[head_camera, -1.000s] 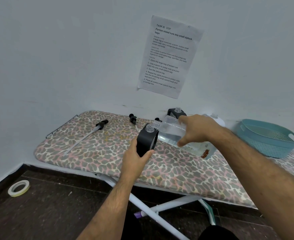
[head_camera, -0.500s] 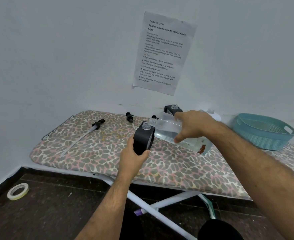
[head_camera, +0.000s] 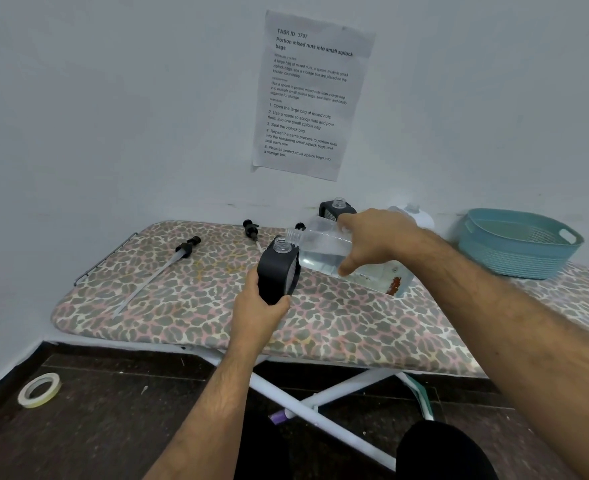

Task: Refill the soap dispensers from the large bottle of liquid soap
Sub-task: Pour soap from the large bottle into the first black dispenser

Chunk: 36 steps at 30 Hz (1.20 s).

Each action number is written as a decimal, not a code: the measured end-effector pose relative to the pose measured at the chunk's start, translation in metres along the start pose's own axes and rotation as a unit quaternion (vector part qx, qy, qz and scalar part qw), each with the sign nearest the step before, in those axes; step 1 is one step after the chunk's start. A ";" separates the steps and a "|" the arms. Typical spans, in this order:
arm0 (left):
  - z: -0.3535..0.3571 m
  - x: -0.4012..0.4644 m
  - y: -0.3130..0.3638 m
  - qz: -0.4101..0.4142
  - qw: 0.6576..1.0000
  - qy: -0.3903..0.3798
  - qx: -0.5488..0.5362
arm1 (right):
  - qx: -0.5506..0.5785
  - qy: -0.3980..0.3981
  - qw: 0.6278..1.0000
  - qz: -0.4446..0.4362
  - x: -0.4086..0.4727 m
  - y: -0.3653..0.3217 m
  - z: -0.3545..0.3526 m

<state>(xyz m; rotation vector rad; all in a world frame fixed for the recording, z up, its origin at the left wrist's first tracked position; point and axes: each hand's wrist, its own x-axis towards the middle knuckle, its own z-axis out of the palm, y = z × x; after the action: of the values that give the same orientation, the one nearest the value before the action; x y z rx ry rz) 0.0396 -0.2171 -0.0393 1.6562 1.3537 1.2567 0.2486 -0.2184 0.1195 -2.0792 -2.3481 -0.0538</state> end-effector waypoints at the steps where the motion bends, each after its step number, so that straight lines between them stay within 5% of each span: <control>1: 0.000 0.000 0.000 0.002 1.000 0.000 0.001 | -0.001 -0.001 1.000 -0.001 0.000 0.000 0.000; 36: -0.001 -0.003 0.005 0.015 1.000 0.000 -0.001 | -0.017 -0.017 1.000 0.005 -0.001 -0.002 -0.006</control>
<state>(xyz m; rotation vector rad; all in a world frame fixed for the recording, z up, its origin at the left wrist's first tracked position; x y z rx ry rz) 0.0399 -0.2210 -0.0353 1.6819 1.3310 1.2743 0.2467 -0.2199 0.1253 -2.1230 -2.3727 -0.0590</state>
